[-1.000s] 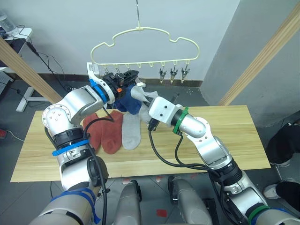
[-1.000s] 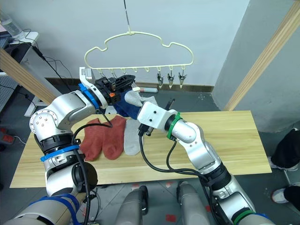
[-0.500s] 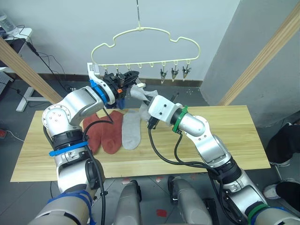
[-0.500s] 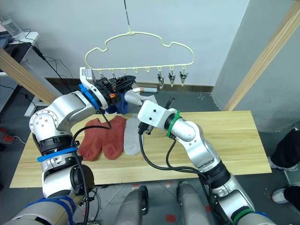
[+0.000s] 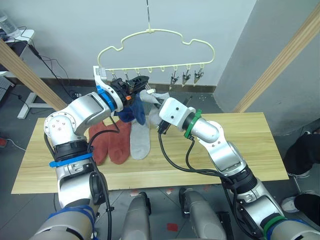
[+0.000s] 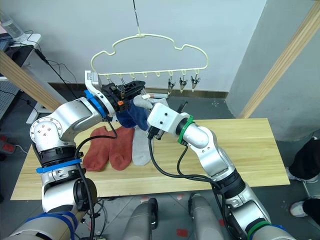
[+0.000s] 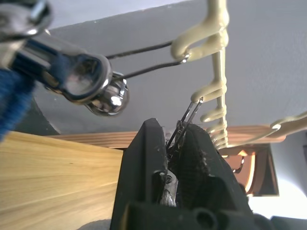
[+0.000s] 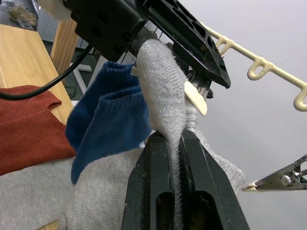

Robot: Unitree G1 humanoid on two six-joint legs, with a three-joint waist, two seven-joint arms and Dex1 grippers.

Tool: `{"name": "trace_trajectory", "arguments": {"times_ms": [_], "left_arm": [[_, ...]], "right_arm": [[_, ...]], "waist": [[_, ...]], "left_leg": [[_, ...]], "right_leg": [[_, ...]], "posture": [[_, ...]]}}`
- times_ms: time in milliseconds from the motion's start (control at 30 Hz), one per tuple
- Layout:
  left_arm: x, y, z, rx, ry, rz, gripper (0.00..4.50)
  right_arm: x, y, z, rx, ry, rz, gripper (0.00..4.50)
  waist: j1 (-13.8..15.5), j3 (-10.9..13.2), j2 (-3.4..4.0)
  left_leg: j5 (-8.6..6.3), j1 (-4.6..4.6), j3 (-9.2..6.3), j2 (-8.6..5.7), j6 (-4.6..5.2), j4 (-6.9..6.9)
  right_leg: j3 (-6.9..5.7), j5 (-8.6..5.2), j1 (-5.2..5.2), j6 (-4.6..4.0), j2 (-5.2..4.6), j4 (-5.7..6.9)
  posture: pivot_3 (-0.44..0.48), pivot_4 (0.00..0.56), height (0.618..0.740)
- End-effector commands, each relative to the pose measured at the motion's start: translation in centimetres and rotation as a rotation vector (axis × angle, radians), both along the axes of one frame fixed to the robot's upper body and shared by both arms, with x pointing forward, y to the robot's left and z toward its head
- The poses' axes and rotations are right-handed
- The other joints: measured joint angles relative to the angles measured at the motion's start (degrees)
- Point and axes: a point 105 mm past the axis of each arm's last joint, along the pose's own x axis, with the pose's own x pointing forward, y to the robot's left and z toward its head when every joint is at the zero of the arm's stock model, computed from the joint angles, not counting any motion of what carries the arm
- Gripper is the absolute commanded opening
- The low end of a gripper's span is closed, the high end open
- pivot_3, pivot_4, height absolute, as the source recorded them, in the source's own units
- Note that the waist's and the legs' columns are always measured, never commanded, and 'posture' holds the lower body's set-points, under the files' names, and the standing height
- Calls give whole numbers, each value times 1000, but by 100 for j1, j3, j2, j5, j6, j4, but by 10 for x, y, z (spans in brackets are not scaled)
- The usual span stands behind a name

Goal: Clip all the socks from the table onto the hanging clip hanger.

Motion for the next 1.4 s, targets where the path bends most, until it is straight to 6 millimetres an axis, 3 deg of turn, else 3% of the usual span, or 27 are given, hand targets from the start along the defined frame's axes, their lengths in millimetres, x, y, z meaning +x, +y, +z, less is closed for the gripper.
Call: {"name": "trace_trajectory", "arguments": {"times_ms": [33, 300, 333, 500, 733, 933, 1067, 1200, 1267, 1400], "left_arm": [[-6, -1, 8, 0, -50, -15, 1816], [-18, 5, 19, 76, -117, -32, 4309], [-23, 5, 19, 116, -136, -46, 4500], [-39, 10, 4, 330, -176, -65, 4500], [-53, 8, -20, 503, -263, -102, 4500], [-52, 13, -26, 559, -372, -53, 4500], [-58, 22, -46, 637, -350, 14, 4500], [-65, 20, -48, 705, -397, 29, 4500], [-68, 18, -49, 690, -427, 8, 4500], [-84, 14, -44, 734, -649, -72, 4500]], "right_arm": [[-3, 1, 15, 38, -46, 13, 0], [-1, 4, 9, 58, -4, 24, 0], [-1, 5, 8, 64, 11, 32, 265], [4, 1, -2, 87, 94, 42, 1811], [6, -27, -15, 125, 208, 8, 4348], [-4, -50, -21, 184, 288, -54, 4469], [-10, -67, -20, 379, 421, -163, 4469], [-8, -78, -11, 508, 439, -251, 4469], [-6, -79, -7, 539, 457, -257, 4469], [-1, -74, 5, 558, 410, -252, 4469]], "waist": [[1, 0, 0], [11, 0, 0], [12, 0, 0], [18, 0, 0], [115, 1, 1], [129, 1, 2], [89, 1, 2], [108, 3, 3], [111, 3, 3], [106, 3, 4]], "left_leg": [[0, -1, 0, 0, 0, 0], [-2, -5, -1, 0, 3, -1], [-2, -5, -1, 0, 3, -1], [-2, -5, 1, 1, 3, -3], [-11, -5, 0, 0, 18, -5], [-11, -7, 5, 0, 19, -6], [-12, -5, 4, 6, 20, -15], [-12, -11, 3, 5, 19, -14], [-12, -11, 2, 4, 19, -13], [-13, -9, 11, 1, 22, -15]], "right_leg": [[0, 0, 0, 0, 0, -1], [-1, 0, -3, 0, 0, -3], [0, 0, -3, 0, 0, -3], [3, 0, -3, 0, 0, -7], [0, -1, -5, -1, -1, -8], [5, -2, -8, -3, -2, -11], [6, -4, -13, -6, 1, -11], [5, -5, -19, -8, 0, -10], [4, -5, -17, -8, -1, -10], [9, -5, -17, -8, -2, -17]], "posture": [[-64, 315, 740], [-52, 317, 740], [-52, 317, 740], [-37, 320, 740], [-33, 325, 740], [-36, 328, 740], [-41, 329, 740], [-36, 332, 740], [-34, 332, 740], [-30, 327, 740]]}}
